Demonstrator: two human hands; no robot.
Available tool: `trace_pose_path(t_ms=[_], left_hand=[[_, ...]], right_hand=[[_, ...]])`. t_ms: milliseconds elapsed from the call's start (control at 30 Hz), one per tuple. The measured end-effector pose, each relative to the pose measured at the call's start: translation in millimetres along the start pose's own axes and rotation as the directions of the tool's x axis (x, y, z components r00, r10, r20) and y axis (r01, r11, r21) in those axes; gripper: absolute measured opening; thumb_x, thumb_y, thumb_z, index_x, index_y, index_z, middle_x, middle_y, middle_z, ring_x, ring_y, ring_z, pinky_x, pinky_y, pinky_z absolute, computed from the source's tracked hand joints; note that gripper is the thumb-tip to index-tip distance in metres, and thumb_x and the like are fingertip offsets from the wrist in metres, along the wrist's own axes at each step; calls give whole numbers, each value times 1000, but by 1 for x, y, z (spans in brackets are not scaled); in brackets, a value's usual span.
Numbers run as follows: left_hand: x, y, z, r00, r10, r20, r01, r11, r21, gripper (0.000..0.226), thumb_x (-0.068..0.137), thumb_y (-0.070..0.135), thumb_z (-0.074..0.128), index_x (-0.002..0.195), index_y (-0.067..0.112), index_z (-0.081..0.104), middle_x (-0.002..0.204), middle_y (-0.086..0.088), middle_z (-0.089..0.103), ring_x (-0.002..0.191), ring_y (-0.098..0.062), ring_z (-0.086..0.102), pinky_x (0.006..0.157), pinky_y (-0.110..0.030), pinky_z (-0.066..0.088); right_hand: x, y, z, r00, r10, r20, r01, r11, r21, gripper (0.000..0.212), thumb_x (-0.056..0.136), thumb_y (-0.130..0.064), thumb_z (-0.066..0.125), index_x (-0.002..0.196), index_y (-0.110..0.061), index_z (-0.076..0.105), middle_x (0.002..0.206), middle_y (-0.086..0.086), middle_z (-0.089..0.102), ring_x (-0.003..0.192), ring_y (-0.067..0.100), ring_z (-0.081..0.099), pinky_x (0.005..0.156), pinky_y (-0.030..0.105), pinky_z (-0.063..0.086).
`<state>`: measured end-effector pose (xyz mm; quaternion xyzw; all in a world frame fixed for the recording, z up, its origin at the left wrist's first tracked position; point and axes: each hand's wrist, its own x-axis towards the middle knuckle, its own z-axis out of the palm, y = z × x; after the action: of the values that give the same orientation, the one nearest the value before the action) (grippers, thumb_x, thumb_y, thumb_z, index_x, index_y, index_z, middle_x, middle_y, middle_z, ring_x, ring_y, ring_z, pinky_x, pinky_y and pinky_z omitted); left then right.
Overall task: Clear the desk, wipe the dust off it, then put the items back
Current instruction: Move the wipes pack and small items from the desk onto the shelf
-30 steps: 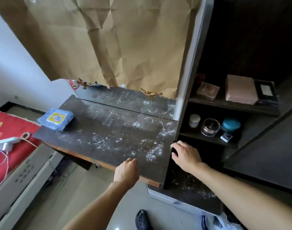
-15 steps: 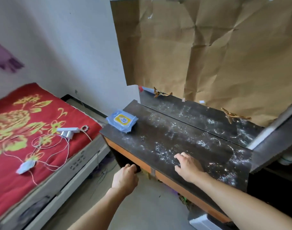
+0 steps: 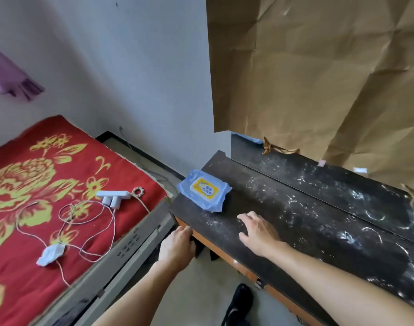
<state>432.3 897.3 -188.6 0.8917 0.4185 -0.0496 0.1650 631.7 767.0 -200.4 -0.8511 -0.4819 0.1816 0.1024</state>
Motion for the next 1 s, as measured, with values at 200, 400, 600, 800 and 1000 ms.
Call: trace_pose_path(t_ms=[200,400,600,800,1000], left_hand=[[93,-17,-17,999,-27,20,28,1000,-12,19,86,23,45,103,18,55,103,2,55,98,-21,58,76,-36,48],[175,-26,-28,996,-6,87,8,1000,-21,33,86,22,50,119,17,50,115,-2,49,112,-22,50,83,-36,46],[240,-36,-19,980,116,160,-122,992,29,53,90,33,53,137,19,34,130,-6,40,117,-25,45,90,-35,45],[283,-47,-11,921,209,328,-218,976,-9,66,91,40,53,146,22,19,130,-10,43,114,-28,52,90,-37,46],[297,-52,-12,881,252,400,-153,953,-263,65,87,31,59,142,22,25,123,-12,50,112,-30,52,90,-36,43]], right_hand=[[95,-15,5,998,66,-22,-63,992,111,51,89,-34,51,136,-22,35,142,1,33,120,24,44,91,34,43],[153,-28,13,989,146,36,-150,973,177,57,90,-34,52,140,-24,26,154,7,13,129,28,37,98,38,41],[178,-34,34,962,260,88,-274,929,247,61,90,-34,53,143,-21,26,152,1,17,135,22,27,103,33,36],[187,-57,53,853,521,-17,-445,743,500,67,87,-29,62,144,-17,28,140,2,33,124,19,45,97,25,37],[209,-82,53,588,808,38,-640,436,632,87,77,-35,74,146,-18,24,137,7,46,123,25,48,95,30,38]])
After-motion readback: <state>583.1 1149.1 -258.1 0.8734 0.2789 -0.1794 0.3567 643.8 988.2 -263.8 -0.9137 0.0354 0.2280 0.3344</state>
